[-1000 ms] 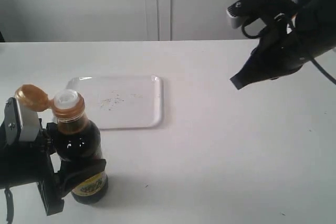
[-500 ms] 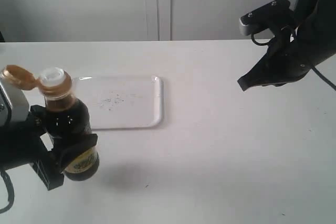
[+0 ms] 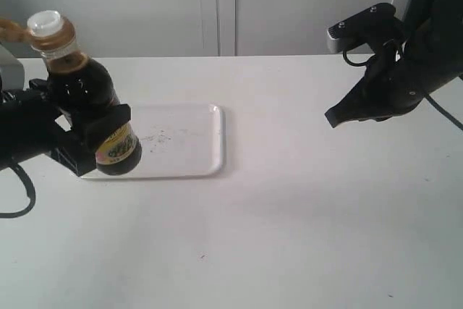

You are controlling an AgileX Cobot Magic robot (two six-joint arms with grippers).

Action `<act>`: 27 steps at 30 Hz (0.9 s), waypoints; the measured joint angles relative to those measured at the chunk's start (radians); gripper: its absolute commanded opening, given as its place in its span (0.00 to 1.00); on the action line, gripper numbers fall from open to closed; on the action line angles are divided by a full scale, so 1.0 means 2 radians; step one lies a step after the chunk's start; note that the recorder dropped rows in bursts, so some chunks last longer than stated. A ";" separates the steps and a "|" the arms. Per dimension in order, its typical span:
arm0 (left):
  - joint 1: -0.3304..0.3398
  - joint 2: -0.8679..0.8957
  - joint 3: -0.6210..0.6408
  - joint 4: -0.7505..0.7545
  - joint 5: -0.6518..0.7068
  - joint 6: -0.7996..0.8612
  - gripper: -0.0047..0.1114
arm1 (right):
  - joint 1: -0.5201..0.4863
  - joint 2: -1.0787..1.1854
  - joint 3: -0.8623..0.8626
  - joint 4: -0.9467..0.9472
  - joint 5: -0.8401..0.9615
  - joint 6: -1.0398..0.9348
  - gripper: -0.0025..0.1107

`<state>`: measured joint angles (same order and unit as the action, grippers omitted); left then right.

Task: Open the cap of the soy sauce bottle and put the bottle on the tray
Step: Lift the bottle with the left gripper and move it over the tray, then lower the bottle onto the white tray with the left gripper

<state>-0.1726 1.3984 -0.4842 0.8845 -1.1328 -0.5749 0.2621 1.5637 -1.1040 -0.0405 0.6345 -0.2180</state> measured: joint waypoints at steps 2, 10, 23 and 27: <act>0.000 0.000 -0.010 0.000 0.004 0.000 0.04 | 0.000 0.000 0.000 0.000 -0.001 0.000 0.02; 0.000 0.032 -0.055 -0.013 0.020 -0.002 0.04 | 0.000 0.001 0.000 0.000 -0.001 0.000 0.02; 0.000 0.145 -0.143 -0.016 0.031 -0.007 0.04 | 0.000 0.001 0.000 0.004 -0.007 -0.001 0.02; -0.001 0.184 -0.172 -0.018 0.033 -0.009 0.04 | 0.000 0.001 0.000 0.004 -0.011 -0.001 0.02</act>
<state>-0.1746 1.7664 -0.8275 0.8477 -1.0677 -0.5922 0.2621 1.5651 -1.1040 -0.0325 0.6125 -0.2198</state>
